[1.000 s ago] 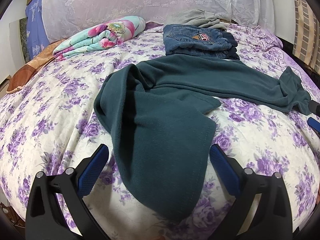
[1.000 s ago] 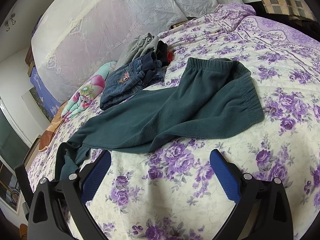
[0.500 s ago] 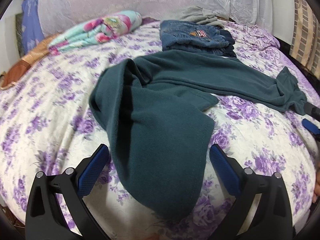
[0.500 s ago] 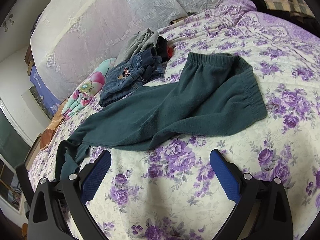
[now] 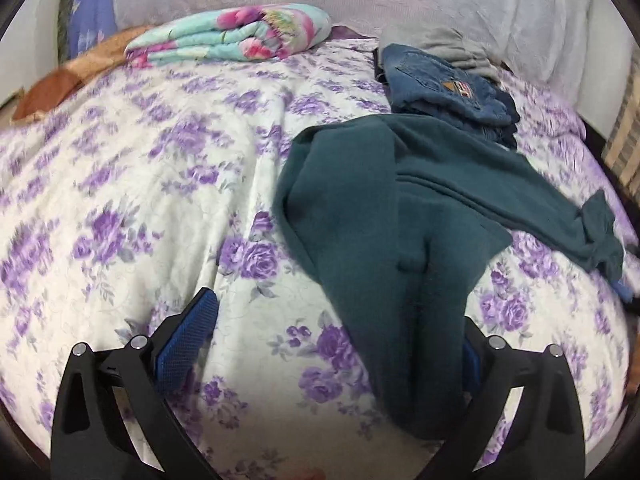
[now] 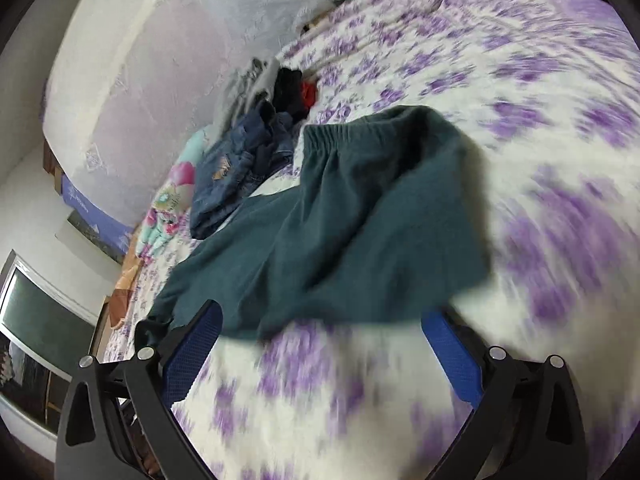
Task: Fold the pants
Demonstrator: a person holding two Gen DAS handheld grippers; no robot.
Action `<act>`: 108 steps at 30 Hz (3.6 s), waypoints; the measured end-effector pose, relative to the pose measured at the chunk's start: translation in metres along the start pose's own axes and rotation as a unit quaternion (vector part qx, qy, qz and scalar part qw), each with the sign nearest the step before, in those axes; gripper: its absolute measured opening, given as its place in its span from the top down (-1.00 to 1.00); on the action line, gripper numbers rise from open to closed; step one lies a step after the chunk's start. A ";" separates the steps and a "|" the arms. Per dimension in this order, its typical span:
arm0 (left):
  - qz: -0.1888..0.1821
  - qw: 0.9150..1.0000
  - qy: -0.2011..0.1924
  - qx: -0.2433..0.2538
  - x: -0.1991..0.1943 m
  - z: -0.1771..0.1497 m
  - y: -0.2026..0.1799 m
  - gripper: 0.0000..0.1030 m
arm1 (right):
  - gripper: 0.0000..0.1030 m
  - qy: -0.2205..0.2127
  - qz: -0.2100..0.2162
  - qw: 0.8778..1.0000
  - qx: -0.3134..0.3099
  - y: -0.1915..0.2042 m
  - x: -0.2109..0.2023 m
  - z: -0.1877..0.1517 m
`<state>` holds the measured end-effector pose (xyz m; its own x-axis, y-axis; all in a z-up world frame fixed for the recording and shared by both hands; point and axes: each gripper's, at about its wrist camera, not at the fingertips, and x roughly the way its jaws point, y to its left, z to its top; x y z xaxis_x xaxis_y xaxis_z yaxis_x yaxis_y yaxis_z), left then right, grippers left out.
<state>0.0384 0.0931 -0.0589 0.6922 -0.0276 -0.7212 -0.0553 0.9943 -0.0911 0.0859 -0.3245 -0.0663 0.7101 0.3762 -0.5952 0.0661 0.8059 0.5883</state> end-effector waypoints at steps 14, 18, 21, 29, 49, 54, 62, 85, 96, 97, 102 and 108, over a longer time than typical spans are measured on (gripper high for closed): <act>-0.061 0.975 -0.113 0.183 -0.051 0.046 -0.110 -0.91 | 0.59 -0.074 0.117 0.984 -0.112 0.093 -0.020 0.024; -0.087 0.937 -0.169 0.294 -0.058 0.034 -0.182 -0.91 | 0.59 -0.024 0.170 0.969 -0.179 0.149 -0.030 0.017; -0.093 0.917 -0.208 0.326 -0.068 0.025 -0.208 -0.91 | 0.60 0.021 0.215 0.954 -0.207 0.182 -0.027 0.012; -0.052 0.928 -0.290 0.228 -0.082 0.039 -0.174 -0.88 | 0.58 0.054 0.298 0.930 -0.210 0.224 -0.042 0.001; 0.006 0.954 -0.298 0.014 -0.180 0.164 0.049 0.47 | -0.82 0.203 0.239 0.932 -0.179 0.214 0.055 -0.093; 0.043 0.933 -0.357 -0.012 -0.241 0.165 0.076 0.47 | -0.93 0.178 0.087 0.937 -0.289 0.238 0.085 -0.122; 0.075 0.928 -0.360 -0.061 -0.271 0.158 0.126 0.47 | -0.31 0.198 0.121 0.934 -0.270 0.251 0.159 -0.112; -0.059 0.989 -0.041 -0.126 -0.034 0.071 0.104 -0.54 | -0.89 -0.148 -0.093 0.985 0.002 -0.078 -0.170 0.029; -0.056 0.996 -0.011 -0.063 -0.073 0.029 0.127 -0.88 | -0.90 -0.163 0.005 0.986 -0.040 -0.061 -0.158 -0.020; -0.034 0.998 -0.013 -0.044 -0.076 0.027 0.124 -0.91 | -0.90 -0.155 0.015 0.987 -0.050 -0.051 -0.149 -0.021; 0.027 0.999 0.000 -0.020 -0.076 0.009 0.137 -0.92 | -0.90 -0.129 0.017 0.989 -0.070 -0.028 -0.109 -0.026; 0.025 0.997 -0.051 -0.044 -0.101 0.026 0.151 -0.92 | -0.90 -0.110 0.003 0.991 -0.072 -0.030 -0.086 -0.032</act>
<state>-0.0217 0.2491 0.0179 0.7559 0.0359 -0.6537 -0.1511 0.9811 -0.1208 0.0003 -0.3666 -0.0504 0.8469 0.2853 -0.4488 -0.0283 0.8669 0.4977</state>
